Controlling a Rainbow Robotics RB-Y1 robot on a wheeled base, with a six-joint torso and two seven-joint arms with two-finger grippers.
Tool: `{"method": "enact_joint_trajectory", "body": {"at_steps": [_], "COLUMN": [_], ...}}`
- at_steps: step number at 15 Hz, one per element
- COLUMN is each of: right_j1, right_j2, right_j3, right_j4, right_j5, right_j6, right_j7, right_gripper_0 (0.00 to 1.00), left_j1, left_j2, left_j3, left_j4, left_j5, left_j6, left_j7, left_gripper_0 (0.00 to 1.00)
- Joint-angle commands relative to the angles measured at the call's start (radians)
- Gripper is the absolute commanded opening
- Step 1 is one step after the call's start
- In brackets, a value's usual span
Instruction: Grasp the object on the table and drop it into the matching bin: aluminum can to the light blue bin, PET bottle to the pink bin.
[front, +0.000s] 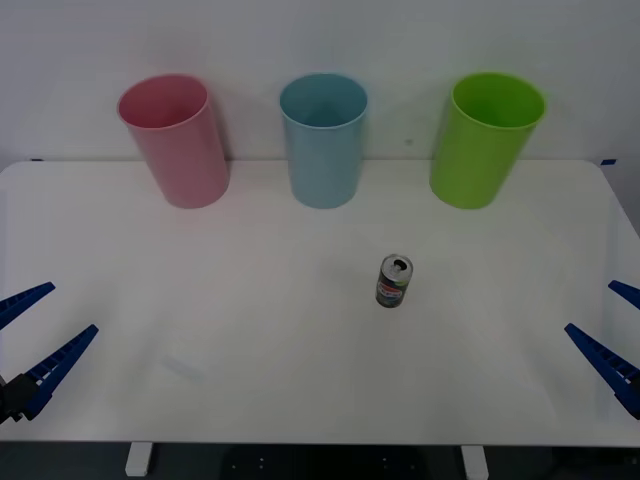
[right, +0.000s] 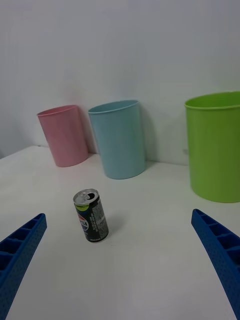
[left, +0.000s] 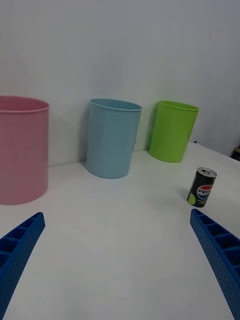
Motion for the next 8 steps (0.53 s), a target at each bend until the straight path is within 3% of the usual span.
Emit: {"method": "enact_joint_trajectory", "body": {"at_steps": [1, 3, 8], "right_j1": [0.0, 0.021, 0.088], "right_j2": [0.0, 0.01, -0.04], "right_j3": [0.0, -0.001, 0.024], "right_j4": [0.0, 0.0, -0.025], "right_j5": [0.0, -0.009, -0.067], "right_j6": [0.0, -0.005, -0.001], "right_j7": [0.0, 0.002, 0.012], "right_gripper_0": [1.0, 1.0, 1.0], "left_j1": [0.0, 0.0, 0.0], "left_j2": [0.0, 0.0, 0.0], "left_j3": [0.0, 0.0, 0.0], "left_j4": [0.0, 0.0, 0.0], "left_j5": [0.0, 0.0, 0.0], "left_j6": [0.0, 0.0, 0.0], "left_j7": [0.0, 0.0, 0.0], "left_gripper_0": [1.0, 1.0, 1.0]}}
